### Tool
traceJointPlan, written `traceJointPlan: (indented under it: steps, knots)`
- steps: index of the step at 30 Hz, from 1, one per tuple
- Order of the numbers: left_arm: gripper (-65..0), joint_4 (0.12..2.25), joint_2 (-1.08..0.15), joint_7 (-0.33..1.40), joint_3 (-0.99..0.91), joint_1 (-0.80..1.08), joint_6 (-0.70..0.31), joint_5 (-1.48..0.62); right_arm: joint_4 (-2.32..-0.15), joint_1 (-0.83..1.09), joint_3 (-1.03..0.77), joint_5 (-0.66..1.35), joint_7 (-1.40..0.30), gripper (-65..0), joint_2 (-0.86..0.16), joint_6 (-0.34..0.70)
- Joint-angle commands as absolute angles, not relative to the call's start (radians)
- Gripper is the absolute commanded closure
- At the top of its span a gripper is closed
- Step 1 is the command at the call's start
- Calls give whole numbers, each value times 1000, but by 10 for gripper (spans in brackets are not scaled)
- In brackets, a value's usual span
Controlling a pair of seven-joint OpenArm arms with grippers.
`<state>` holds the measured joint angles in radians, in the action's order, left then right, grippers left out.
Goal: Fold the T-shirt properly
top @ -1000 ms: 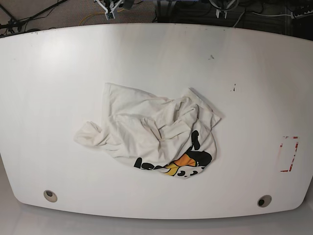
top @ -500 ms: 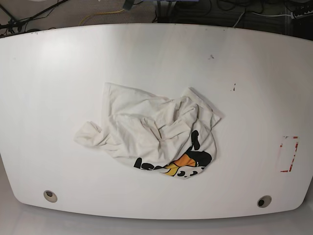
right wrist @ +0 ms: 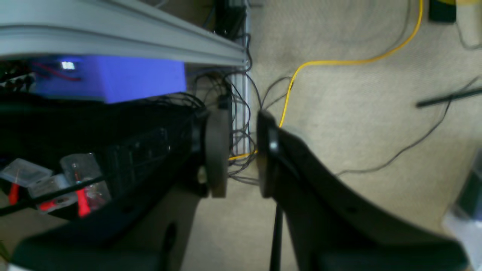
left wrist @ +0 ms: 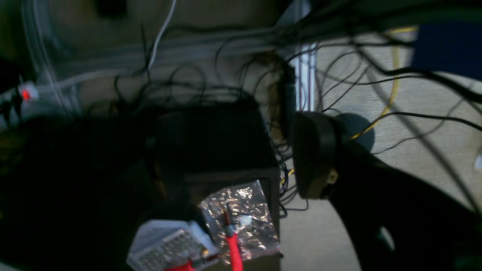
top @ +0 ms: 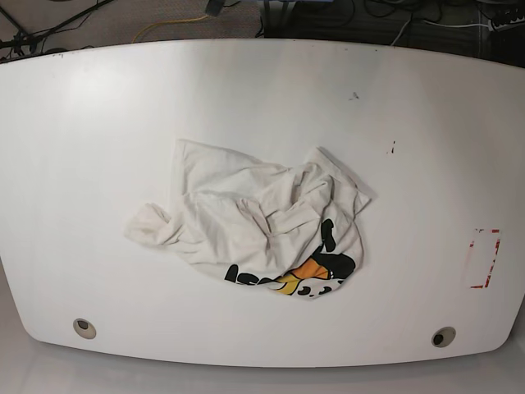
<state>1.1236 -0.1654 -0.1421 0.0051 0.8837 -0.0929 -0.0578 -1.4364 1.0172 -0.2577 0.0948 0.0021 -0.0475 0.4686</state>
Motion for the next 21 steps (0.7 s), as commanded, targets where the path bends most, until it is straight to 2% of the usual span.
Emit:
traceJointPlan:
  steps: [1, 6, 13, 21]
  knots:
    - [-394, 1222, -194, -150, 1, 967, -87, -59, -1532, 1087, -265, 111, 18, -122, -50, 476]
    - [-394, 1414, -199, -150, -15, 1075, -84, -61, -1641, 1138, -272, 113, 18, -122, -51, 476]
    - [-394, 1707, -194, -148, -91, 1207, -84, -59, -1791, 1141, -381, 114, -41, -122, -13, 483]
    - [-394, 1888, -193, -148, -113, 1257, -84, -59, -1952, 1086, -435, 111, -71, -122, -8, 483]
